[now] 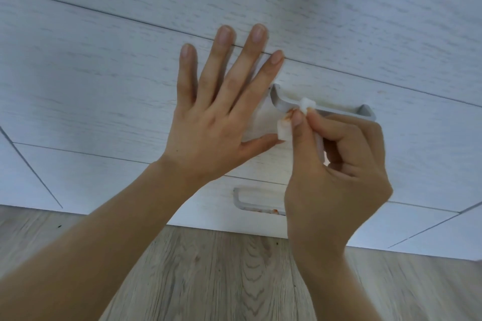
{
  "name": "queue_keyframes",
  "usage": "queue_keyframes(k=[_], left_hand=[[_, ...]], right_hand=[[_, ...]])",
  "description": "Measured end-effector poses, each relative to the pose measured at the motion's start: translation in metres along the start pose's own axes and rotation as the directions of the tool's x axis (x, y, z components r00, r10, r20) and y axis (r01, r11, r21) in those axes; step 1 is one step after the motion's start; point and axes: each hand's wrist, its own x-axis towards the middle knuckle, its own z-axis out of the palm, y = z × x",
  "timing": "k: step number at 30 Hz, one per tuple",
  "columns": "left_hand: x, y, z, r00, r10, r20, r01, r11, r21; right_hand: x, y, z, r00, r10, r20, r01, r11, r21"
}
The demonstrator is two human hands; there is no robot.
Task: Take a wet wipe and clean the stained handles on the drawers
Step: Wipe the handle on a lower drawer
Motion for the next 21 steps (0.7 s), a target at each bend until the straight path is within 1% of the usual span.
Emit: queue_keyframes(k=[6,10,11,16,21], left_hand=[[0.000,-0.001,-0.002,1.000,0.015,0.009,-0.015,1.000,-0.014],[-0.002,-0.004,-0.002,0.999,0.029,-0.046,-0.030,0.999,-0.041],[-0.006,-0.007,-0.002,0.998,0.036,-0.046,-0.038,0.998,-0.045],[-0.028,-0.019,-0.002,0.999,0.031,0.014,-0.031,0.999,-0.019],[-0.028,-0.019,0.003,1.000,0.015,-0.019,-0.016,0.999,-0.030]], right_hand=[[-0.003,-0.003,0.002,1.000,0.008,-0.005,-0.008,1.000,-0.004],[-0.009,-0.009,0.003,0.992,0.011,0.126,-0.012,1.000,0.005],[-0.011,-0.009,0.001,0.990,0.015,0.139,-0.016,1.000,0.006],[-0.018,-0.013,-0.004,0.991,0.075,0.107,-0.078,0.996,0.032],[-0.016,-0.022,0.009,0.988,0.128,0.084,-0.130,0.991,0.018]])
